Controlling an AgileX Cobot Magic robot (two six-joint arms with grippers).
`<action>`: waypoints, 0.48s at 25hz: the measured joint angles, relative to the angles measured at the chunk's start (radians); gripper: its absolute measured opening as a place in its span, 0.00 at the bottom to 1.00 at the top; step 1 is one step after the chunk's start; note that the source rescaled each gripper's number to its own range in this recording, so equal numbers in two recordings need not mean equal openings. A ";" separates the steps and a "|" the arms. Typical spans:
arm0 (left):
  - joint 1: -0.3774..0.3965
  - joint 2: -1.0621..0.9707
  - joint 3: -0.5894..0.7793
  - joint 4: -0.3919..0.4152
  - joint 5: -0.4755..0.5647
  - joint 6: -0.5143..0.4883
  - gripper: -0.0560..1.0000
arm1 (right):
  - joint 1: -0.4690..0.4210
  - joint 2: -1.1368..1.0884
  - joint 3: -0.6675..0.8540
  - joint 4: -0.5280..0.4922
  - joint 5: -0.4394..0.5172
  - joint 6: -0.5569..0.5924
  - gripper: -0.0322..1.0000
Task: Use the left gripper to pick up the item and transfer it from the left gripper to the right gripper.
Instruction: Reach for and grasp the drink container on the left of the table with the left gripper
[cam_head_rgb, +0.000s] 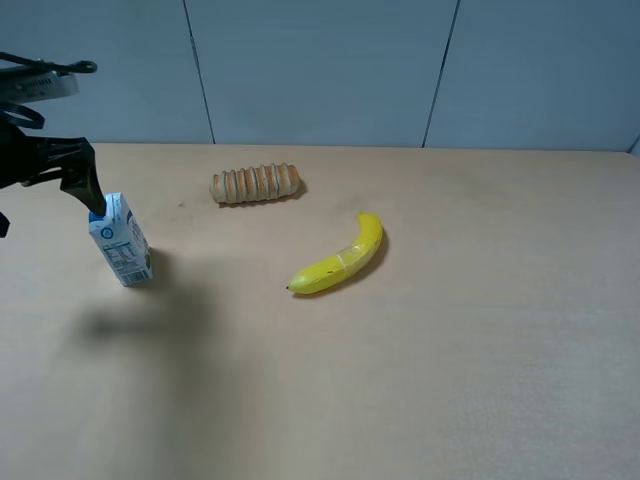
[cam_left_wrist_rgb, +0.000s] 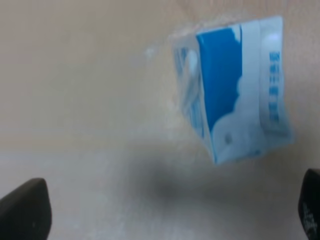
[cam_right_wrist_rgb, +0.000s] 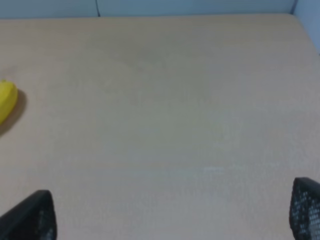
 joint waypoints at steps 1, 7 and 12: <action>-0.009 0.017 0.000 0.000 -0.018 -0.014 1.00 | 0.000 0.000 0.000 0.000 0.000 0.000 1.00; -0.057 0.093 0.000 0.028 -0.098 -0.102 1.00 | 0.000 0.000 0.000 0.000 0.000 0.000 1.00; -0.085 0.151 0.000 0.032 -0.153 -0.174 1.00 | 0.000 0.000 0.000 0.000 0.000 0.000 1.00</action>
